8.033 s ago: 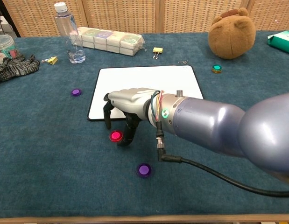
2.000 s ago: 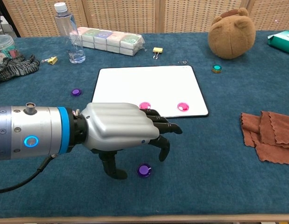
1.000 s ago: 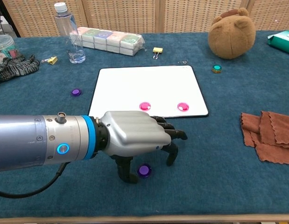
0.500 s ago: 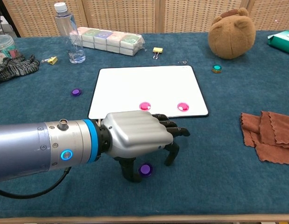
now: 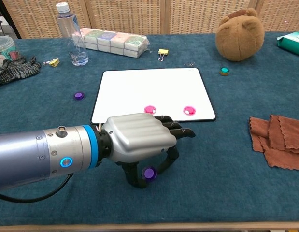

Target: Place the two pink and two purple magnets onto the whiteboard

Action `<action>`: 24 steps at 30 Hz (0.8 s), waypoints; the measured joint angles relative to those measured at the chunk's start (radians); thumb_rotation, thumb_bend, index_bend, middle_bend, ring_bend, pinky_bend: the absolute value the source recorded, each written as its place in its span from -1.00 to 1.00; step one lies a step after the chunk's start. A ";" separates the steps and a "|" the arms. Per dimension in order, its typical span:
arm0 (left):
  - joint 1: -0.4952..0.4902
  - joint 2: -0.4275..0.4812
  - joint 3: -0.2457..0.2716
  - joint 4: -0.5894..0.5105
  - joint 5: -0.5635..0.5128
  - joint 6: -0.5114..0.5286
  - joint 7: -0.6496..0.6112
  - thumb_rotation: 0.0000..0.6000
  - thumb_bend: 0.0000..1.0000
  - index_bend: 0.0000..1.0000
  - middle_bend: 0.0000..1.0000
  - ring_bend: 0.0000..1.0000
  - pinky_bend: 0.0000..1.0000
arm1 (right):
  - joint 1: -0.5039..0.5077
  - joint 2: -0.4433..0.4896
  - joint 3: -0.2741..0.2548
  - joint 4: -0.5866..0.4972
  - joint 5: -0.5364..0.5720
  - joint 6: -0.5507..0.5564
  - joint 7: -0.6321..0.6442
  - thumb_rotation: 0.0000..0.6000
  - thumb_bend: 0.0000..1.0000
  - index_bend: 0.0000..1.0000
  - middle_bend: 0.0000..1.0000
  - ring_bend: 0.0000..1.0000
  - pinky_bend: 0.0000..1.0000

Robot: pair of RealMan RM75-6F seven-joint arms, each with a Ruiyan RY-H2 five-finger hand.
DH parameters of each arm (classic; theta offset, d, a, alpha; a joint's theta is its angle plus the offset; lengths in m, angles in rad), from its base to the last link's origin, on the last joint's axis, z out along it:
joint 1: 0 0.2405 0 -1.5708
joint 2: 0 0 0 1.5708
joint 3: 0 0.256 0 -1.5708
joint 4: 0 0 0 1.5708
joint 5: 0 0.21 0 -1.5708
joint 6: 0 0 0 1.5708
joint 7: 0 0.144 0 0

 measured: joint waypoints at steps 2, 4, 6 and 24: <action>0.000 0.005 -0.004 -0.004 -0.001 -0.001 -0.001 1.00 -0.50 0.60 -1.00 -1.00 -1.00 | 0.000 0.000 0.001 0.000 0.000 0.000 0.000 1.00 -1.00 -0.74 -1.00 -1.00 -1.00; 0.000 0.012 -0.009 -0.010 -0.003 -0.001 -0.002 1.00 -0.50 0.60 -1.00 -1.00 -1.00 | 0.000 0.000 0.001 -0.001 0.000 -0.002 0.000 1.00 -1.00 -0.74 -1.00 -1.00 -1.00; 0.001 0.018 -0.014 -0.014 -0.004 0.001 -0.004 1.00 -0.50 0.60 -1.00 -1.00 -1.00 | 0.000 0.000 0.001 -0.001 0.000 -0.003 0.000 1.00 -1.00 -0.74 -1.00 -1.00 -1.00; -0.014 0.114 -0.103 -0.009 -0.091 0.002 -0.033 1.00 -0.50 0.60 -1.00 -1.00 -1.00 | 0.000 0.001 0.002 -0.003 -0.002 -0.015 0.004 1.00 -1.00 -0.73 -1.00 -1.00 -1.00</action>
